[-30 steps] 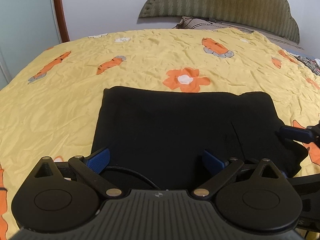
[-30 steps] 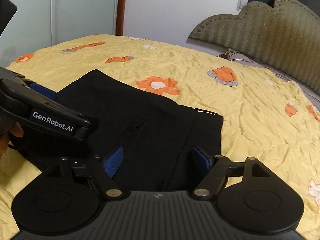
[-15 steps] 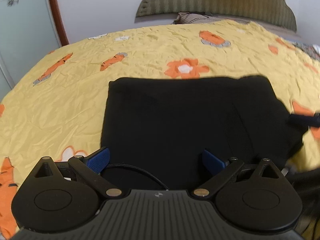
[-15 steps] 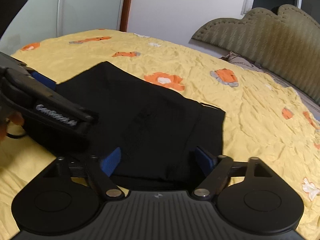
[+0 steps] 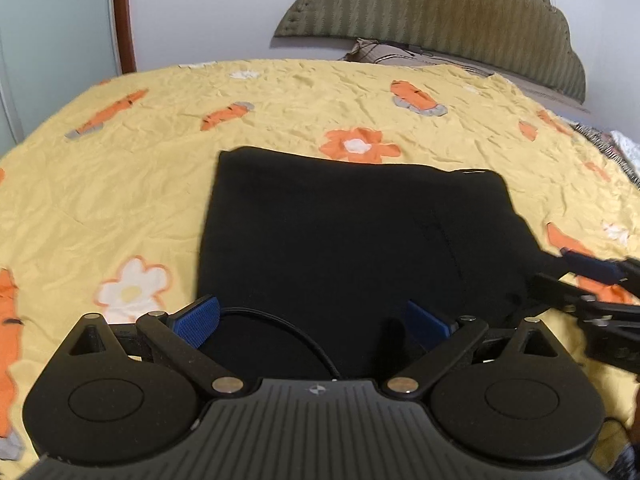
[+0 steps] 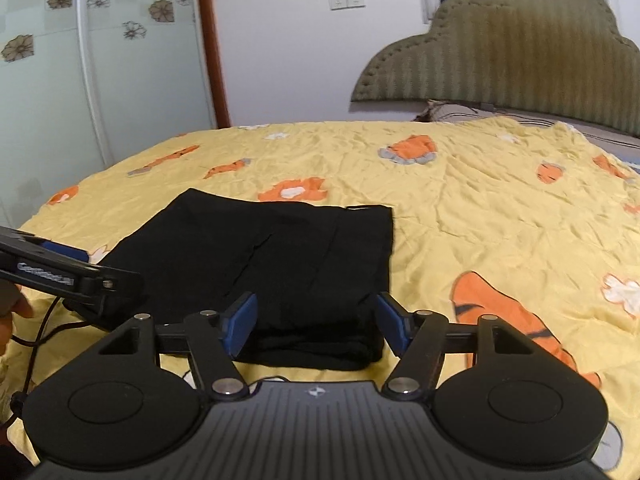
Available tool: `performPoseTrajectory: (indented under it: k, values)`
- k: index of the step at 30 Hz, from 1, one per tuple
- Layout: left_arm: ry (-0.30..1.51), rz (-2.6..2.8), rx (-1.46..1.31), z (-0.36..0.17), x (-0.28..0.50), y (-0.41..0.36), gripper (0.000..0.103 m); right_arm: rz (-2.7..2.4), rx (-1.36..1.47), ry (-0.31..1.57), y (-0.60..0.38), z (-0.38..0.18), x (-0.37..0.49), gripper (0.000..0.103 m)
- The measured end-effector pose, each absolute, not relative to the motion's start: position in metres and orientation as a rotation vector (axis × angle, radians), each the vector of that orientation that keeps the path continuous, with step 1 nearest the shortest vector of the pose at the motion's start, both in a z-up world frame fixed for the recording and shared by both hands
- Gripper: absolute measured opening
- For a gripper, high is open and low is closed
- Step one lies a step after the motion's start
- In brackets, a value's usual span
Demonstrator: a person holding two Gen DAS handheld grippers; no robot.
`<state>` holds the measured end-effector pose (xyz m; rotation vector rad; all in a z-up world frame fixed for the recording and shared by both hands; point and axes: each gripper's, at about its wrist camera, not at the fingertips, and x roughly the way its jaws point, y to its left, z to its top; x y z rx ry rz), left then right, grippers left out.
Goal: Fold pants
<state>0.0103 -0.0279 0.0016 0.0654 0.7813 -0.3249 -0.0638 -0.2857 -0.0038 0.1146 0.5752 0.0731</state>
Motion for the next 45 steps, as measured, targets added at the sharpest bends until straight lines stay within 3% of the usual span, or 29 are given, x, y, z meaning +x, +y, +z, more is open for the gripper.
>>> performPoseTrajectory:
  k: [2,9,14,19,26,32,39,45]
  values:
    - [0.770,-0.329,0.064,-0.001,0.011,-0.033,0.101,0.046,0.106,0.597,-0.286,-0.009,-0.057,0.040]
    - [0.744,-0.343,0.156,-0.009,0.006,-0.048,0.101,0.036,0.098,0.614,-0.290,-0.020,-0.061,0.036]
    - [0.687,-0.335,0.110,-0.003,0.005,-0.042,0.101,0.013,0.096,0.611,-0.287,-0.011,-0.063,0.044]
    - [0.736,-0.270,0.074,-0.015,0.023,-0.039,0.102,0.054,0.061,0.534,-0.271,0.009,-0.065,0.044]
    - [0.677,-0.289,0.164,-0.019,0.011,-0.045,0.102,0.041,-0.077,0.635,-0.250,-0.020,-0.044,0.046]
    - [0.683,-0.284,0.014,-0.010,0.018,-0.038,0.102,0.060,0.048,0.595,-0.259,-0.002,-0.054,0.048]
    - [0.675,-0.225,0.119,-0.023,0.025,-0.055,0.103,0.016,-0.099,0.628,-0.238,-0.019,-0.045,0.061]
    - [0.669,-0.207,0.107,-0.024,0.025,-0.056,0.103,0.023,-0.031,0.607,-0.241,-0.007,-0.053,0.067]
